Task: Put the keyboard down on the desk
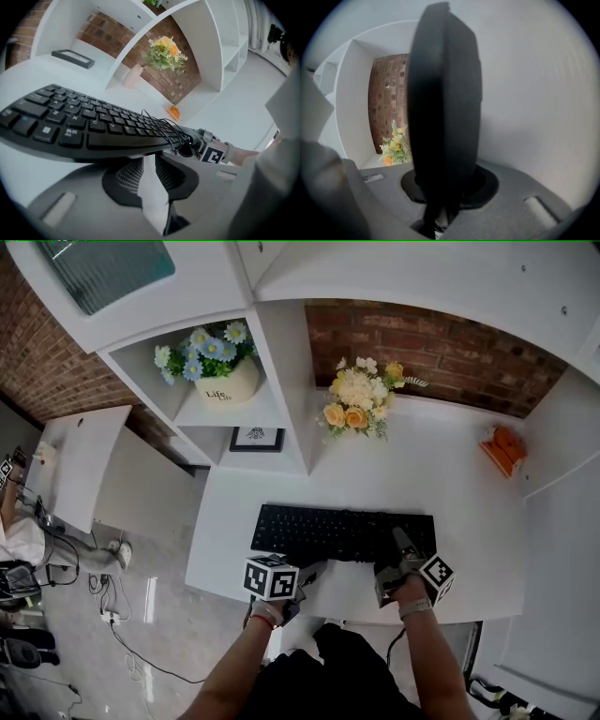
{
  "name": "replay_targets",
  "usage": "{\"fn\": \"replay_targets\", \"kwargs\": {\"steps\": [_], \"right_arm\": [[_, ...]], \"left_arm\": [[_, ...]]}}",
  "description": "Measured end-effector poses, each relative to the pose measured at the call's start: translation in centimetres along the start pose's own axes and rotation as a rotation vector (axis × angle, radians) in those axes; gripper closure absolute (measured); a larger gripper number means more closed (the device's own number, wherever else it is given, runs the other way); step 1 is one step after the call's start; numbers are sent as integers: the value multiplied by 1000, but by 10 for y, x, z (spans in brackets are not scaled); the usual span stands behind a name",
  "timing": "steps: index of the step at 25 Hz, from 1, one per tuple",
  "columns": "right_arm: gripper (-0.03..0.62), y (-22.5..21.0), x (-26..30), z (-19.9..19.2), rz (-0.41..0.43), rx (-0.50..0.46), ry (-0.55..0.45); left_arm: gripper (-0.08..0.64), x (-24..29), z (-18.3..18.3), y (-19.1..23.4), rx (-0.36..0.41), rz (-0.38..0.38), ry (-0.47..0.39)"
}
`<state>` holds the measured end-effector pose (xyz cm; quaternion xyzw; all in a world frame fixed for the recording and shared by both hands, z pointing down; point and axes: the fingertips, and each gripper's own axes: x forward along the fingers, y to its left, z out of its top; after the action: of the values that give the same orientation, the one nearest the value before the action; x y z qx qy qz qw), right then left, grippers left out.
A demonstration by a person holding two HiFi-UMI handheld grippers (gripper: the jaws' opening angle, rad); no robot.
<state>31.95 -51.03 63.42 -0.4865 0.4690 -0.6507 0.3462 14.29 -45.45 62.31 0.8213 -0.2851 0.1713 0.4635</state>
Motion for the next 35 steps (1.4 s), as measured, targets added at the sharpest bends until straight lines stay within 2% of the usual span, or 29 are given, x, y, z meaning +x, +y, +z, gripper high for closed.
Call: {"fn": "replay_targets", "kwargs": {"steps": [5, 12, 16, 20, 25, 27, 29, 31, 32, 34, 35], "right_arm": [[498, 4, 0, -3, 31, -26, 59], [445, 14, -11, -9, 100, -34, 141], [412, 17, -24, -14, 152, -78, 228], [394, 18, -42, -27, 186, -237, 383], [379, 22, -60, -51, 217, -537, 616], [379, 14, -66, -58, 177, -626, 682], [391, 5, -68, -57, 117, -703, 703], [431, -2, -67, -51, 60, -785, 703], [479, -6, -67, -49, 29, -815, 707], [589, -14, -70, -50, -25, -832, 720], [595, -16, -71, -53, -42, -825, 728]], "left_arm": [[552, 5, -3, -9, -57, -71, -13], [566, 7, 8, -10, -92, -100, -61], [566, 9, 14, -10, -87, -93, -68], [566, 10, 16, -10, -109, -107, -77], [566, 12, 21, -8, -111, -109, -82], [565, 11, 22, -8, -113, -106, -83], [565, 10, 23, -8, -113, -106, -82], [565, 10, 23, -8, -106, -99, -72], [565, 11, 22, -7, -102, -92, -63], [565, 13, 20, -6, -91, -73, -33], [565, 14, 17, -5, -81, -61, -7]]}}
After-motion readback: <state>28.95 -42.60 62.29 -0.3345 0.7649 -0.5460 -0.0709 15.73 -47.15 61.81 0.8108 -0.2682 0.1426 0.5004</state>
